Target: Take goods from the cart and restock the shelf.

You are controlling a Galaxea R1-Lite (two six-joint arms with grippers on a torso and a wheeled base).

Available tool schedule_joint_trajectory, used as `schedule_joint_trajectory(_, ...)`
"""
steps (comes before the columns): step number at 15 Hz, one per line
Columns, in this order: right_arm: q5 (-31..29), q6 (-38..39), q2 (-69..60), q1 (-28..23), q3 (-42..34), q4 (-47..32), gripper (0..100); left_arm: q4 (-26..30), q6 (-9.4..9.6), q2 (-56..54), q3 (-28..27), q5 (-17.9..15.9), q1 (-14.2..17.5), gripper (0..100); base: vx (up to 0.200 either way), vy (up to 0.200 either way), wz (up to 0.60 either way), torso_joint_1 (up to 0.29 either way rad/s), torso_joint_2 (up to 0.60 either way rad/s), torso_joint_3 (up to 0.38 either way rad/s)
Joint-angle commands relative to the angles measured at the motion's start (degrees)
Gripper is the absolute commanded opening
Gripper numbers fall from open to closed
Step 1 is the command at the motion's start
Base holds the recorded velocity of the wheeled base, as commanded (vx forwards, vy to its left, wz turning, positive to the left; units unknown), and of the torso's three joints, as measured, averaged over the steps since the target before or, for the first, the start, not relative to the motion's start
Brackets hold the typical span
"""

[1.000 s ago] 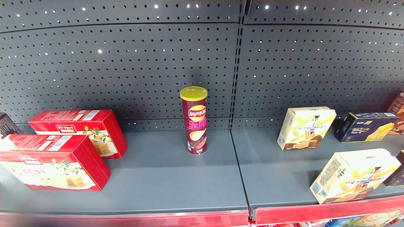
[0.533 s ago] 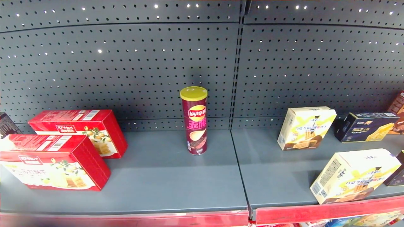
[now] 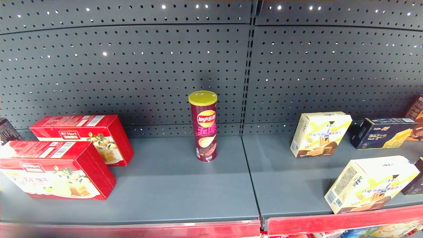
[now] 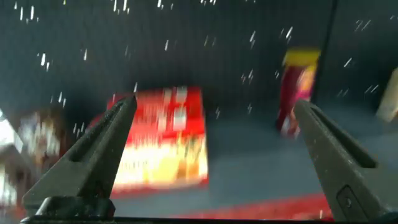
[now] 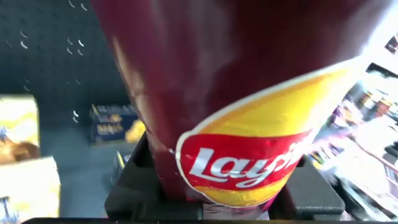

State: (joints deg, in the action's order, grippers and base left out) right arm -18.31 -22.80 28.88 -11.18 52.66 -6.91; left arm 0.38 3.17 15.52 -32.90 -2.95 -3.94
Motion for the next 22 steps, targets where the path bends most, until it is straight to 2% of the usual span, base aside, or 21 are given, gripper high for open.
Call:
schedule_joint_trajectory(1, -0.59, -0.14, -2.42, 0.02, 2.71, -2.93, 0, -0.38, 0.08, 24.12, -20.27, -1.62, -6.70, 100, 0.000, 0.000, 0.00, 0.000, 0.00, 0.000)
schedule_joint_trajectory(2, -0.76, -0.06, -3.57, 0.02, 4.20, -5.48, 0, -1.70, 2.72, 29.31, -21.50, -3.64, -8.54, 100, 0.000, 0.000, 0.00, 0.000, 0.00, 0.000)
schedule_joint_trajectory(3, -1.29, -0.06, -3.83, -0.16, 4.55, -5.66, 0, -2.14, 3.60, 31.06, -21.85, -4.26, -8.98, 100, 0.000, 0.000, 0.00, 0.000, 0.00, 0.000)
schedule_joint_trajectory(4, -5.68, -0.06, -4.09, -0.60, 5.26, -5.66, 0, -3.19, 4.21, 36.25, -23.70, -4.78, -9.95, 100, 0.000, 0.000, 0.00, 0.000, 0.00, 0.000)
schedule_joint_trajectory(6, -9.99, -0.06, -4.09, -0.42, 6.05, -5.83, 0, -6.09, 4.13, 42.23, -24.58, -6.72, -14.52, 100, 0.000, 0.000, 0.00, 0.000, 0.00, 0.000)
schedule_joint_trajectory(8, -10.69, -0.06, -4.89, -0.42, 5.78, -8.03, 0, -6.71, 4.21, 45.83, -24.05, -6.81, -17.42, 100, 0.000, 0.000, 0.00, 0.000, 0.00, 0.000)
schedule_joint_trajectory(9, -10.25, 0.30, -6.03, -0.33, 5.52, -12.34, 0, -6.79, 4.13, 47.67, -23.70, -6.63, -18.56, 100, 0.000, 0.000, 0.00, 0.000, 0.00, 0.000)
schedule_joint_trajectory(11, -9.55, 5.66, -8.05, 1.51, 3.85, -20.77, 0, -6.97, 4.30, 49.61, -23.52, -6.63, -18.74, 100, 0.000, 0.000, 0.00, 0.000, 0.00, 0.000)
schedule_joint_trajectory(13, -9.55, 9.44, -8.31, 3.53, 2.27, -22.97, 0, -6.97, 4.30, 51.10, -22.47, -6.54, -18.65, 100, 0.000, 0.000, 0.00, 0.000, 0.00, 0.000)
schedule_joint_trajectory(17, -9.29, 10.23, -7.96, 3.88, -1.16, -22.36, 0, -8.29, 4.65, 51.98, -16.23, -6.45, -18.30, 100, 0.000, 0.000, 0.00, 0.000, 0.00, 0.000)
schedule_joint_trajectory(20, -9.11, 10.23, -7.96, 3.97, -2.39, -22.27, 0, -8.46, 5.00, 54.97, -13.42, -6.54, -18.30, 100, 0.000, 0.000, 0.00, 0.000, 0.00, 0.000)
schedule_joint_trajectory(22, -9.02, 10.23, -7.52, 3.88, -2.57, -22.09, 0, -11.36, 4.83, 58.49, -12.71, -6.63, -18.47, 100, 0.000, 0.000, 0.00, 0.000, 0.00, 0.000)
